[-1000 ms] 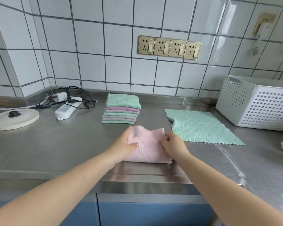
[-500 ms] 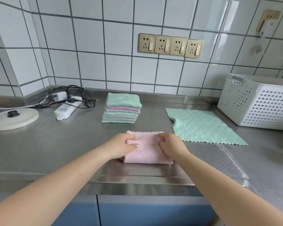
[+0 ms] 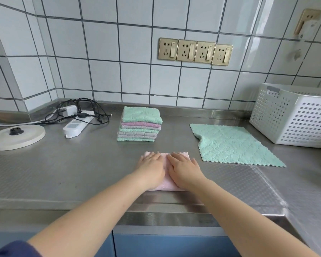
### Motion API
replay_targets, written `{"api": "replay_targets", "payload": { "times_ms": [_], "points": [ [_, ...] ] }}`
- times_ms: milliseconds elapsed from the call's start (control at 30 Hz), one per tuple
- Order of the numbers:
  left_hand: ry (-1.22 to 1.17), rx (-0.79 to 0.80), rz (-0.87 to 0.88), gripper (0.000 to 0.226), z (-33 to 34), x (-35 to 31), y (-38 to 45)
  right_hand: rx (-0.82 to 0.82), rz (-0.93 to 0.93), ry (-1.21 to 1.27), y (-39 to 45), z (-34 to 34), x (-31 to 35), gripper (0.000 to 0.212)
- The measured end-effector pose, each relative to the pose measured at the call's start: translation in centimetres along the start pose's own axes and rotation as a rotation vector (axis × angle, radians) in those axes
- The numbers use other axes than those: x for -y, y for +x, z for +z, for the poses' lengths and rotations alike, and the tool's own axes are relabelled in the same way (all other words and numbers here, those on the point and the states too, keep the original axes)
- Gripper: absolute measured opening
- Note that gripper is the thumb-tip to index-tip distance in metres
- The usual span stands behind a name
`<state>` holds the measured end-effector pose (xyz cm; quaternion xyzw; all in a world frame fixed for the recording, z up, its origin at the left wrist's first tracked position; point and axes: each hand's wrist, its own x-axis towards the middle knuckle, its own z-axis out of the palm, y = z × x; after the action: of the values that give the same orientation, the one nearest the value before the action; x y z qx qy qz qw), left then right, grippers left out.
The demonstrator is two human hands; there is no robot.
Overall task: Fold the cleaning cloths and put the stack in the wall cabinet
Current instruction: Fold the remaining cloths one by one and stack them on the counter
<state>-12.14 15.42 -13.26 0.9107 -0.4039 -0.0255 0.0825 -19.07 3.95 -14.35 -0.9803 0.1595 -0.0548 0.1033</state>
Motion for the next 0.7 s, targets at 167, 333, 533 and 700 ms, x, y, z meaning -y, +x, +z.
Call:
{"api": "replay_targets", "payload": {
  "times_ms": [167, 333, 533, 700],
  "points": [
    [-0.013, 0.070, -0.095, 0.061, 0.3, 1.3, -0.4, 0.069, 0.049, -0.058, 0.0, -0.2, -0.8, 0.056],
    [0.066, 0.074, -0.160, 0.073, 0.0, 2.1, -0.9, 0.086, 0.062, -0.079, 0.1, -0.2, -0.7, 0.060],
    [-0.009, -0.065, -0.062, 0.065, -1.0, 2.6, -1.7, 0.086, 0.061, -0.082, 0.0, -0.2, -0.7, 0.058],
    [-0.976, -0.183, -0.151, 0.055, -2.2, 2.7, -1.7, 0.082, 0.061, -0.067, -0.1, -0.3, -0.7, 0.058]
  ]
}}
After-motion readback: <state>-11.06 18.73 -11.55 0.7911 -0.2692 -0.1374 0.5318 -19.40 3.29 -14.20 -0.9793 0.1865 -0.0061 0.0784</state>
